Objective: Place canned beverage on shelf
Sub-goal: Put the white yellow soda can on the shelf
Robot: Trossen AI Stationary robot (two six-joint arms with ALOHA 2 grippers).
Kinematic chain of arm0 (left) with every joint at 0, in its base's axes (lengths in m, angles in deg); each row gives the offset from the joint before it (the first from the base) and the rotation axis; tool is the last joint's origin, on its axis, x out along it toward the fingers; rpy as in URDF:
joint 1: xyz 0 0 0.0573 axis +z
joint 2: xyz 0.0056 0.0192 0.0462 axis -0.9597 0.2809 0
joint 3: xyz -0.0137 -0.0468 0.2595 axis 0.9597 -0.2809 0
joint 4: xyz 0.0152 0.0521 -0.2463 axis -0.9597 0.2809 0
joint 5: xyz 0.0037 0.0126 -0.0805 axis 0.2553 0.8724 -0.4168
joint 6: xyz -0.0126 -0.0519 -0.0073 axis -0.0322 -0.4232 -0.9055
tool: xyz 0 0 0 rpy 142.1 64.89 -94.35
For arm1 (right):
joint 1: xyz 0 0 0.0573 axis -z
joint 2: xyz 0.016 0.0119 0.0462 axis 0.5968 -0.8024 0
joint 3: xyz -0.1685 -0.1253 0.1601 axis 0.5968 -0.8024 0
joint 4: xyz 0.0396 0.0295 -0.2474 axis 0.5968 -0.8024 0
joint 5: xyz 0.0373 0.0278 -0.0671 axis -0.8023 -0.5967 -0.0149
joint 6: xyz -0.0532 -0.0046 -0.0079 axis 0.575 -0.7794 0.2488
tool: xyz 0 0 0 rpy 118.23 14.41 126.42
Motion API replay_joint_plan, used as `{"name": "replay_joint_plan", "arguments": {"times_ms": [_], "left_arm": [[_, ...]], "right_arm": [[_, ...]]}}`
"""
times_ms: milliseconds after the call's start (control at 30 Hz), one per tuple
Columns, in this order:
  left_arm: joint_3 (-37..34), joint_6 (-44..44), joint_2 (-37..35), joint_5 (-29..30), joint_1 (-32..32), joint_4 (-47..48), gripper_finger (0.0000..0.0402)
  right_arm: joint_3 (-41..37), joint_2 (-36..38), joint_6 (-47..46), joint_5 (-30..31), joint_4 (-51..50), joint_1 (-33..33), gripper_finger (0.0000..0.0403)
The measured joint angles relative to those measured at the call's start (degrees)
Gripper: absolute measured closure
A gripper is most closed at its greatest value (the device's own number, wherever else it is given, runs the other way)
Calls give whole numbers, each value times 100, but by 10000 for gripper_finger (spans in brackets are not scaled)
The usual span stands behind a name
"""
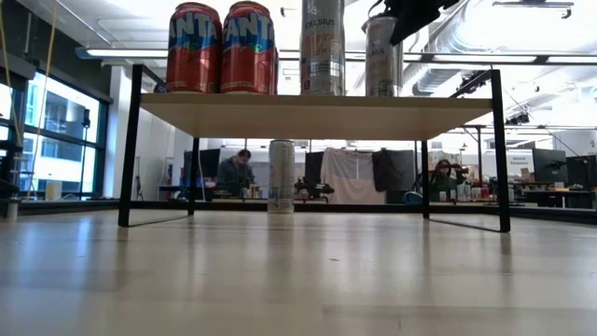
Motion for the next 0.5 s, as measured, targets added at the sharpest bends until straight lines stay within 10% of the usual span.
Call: {"name": "replay_joint_plan", "arguments": {"times_ms": [500], "left_arm": [[0,-60,-2,5,0,-187,401]], "right_arm": [[0,-2,-258,0,87,0,108]]}}
